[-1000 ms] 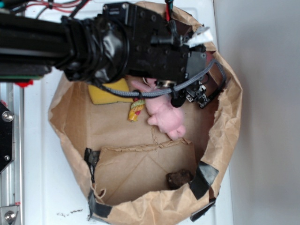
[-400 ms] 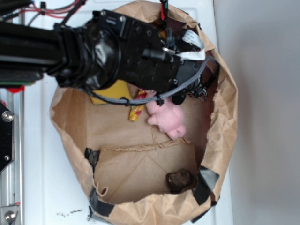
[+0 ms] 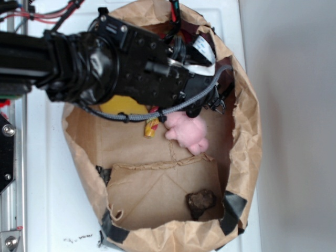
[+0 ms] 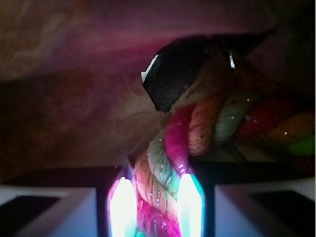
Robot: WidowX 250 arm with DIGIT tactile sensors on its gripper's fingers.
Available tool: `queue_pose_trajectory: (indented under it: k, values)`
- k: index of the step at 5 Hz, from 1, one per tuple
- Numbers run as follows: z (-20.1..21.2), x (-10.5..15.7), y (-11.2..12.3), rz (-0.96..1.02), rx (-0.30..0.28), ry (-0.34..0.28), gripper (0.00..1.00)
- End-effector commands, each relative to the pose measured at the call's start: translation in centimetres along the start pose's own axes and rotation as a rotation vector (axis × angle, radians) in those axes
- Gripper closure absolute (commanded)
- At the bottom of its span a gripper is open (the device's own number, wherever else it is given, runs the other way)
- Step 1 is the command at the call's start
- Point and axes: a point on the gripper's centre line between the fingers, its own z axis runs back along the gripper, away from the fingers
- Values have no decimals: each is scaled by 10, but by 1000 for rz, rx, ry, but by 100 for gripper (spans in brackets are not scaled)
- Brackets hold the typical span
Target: Grab the multicolored rope.
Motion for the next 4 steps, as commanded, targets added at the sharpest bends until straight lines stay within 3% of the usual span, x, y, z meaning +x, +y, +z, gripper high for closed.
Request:
queue_pose_trajectory:
  k: [1,3,4]
  values:
    - [10,-6,17,-58,32,5,100]
    - [73,-30,18,-438,-232,-82,100]
    - [100,-35,11,-509,-289,-80,100]
